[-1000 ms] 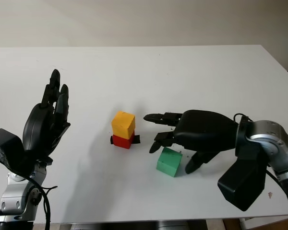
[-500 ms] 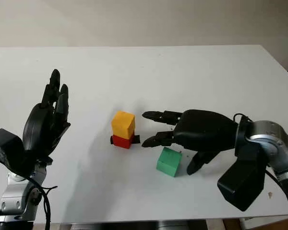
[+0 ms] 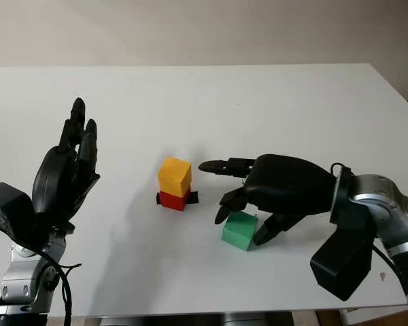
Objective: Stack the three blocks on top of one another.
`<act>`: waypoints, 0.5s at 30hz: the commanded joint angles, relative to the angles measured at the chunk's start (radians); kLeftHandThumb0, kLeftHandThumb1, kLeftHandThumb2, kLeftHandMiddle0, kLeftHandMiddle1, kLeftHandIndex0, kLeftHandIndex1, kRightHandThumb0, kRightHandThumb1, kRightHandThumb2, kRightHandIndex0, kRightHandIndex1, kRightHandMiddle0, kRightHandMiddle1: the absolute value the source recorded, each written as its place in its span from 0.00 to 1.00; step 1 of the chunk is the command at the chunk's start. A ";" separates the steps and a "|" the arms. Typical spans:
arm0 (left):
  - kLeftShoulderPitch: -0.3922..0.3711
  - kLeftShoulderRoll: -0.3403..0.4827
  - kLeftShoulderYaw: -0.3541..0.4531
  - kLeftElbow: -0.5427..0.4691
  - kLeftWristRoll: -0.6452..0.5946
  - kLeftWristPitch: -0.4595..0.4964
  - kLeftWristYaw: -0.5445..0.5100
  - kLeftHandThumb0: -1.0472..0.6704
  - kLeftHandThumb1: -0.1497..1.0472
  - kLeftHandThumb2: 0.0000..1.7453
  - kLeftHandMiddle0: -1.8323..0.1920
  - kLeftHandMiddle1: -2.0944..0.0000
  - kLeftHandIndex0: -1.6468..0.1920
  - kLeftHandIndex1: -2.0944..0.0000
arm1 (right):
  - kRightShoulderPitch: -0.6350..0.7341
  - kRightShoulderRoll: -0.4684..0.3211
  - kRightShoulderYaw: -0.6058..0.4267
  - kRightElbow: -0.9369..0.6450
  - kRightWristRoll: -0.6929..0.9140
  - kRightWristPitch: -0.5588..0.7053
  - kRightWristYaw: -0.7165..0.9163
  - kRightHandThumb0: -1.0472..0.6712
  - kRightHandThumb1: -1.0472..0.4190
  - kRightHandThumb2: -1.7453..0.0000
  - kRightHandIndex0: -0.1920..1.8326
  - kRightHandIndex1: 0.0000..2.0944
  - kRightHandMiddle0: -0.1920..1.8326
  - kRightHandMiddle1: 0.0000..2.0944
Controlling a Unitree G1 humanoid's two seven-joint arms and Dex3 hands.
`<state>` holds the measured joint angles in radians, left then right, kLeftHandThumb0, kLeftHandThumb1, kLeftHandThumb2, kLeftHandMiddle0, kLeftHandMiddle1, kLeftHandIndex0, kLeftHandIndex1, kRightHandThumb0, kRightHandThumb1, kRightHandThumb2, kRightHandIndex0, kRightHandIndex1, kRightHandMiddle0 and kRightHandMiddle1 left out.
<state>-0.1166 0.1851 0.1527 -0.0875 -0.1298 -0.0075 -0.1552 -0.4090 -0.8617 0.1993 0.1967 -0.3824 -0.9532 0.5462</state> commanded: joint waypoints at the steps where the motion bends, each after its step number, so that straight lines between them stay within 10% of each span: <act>1: 0.001 -0.003 -0.001 -0.007 -0.001 -0.008 0.003 0.17 1.00 0.35 1.00 0.98 1.00 1.00 | -0.017 0.004 0.001 0.005 -0.009 -0.007 -0.006 0.34 0.15 0.97 0.18 0.04 0.46 0.38; 15: 0.001 -0.004 -0.002 -0.004 -0.003 -0.013 0.000 0.17 1.00 0.35 1.00 0.99 1.00 1.00 | -0.087 -0.008 -0.001 0.017 -0.017 0.015 0.015 0.35 0.18 0.97 0.24 0.05 0.47 0.47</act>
<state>-0.1166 0.1849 0.1527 -0.0874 -0.1302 -0.0181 -0.1561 -0.4633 -0.8616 0.2002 0.2140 -0.4095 -0.9471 0.5561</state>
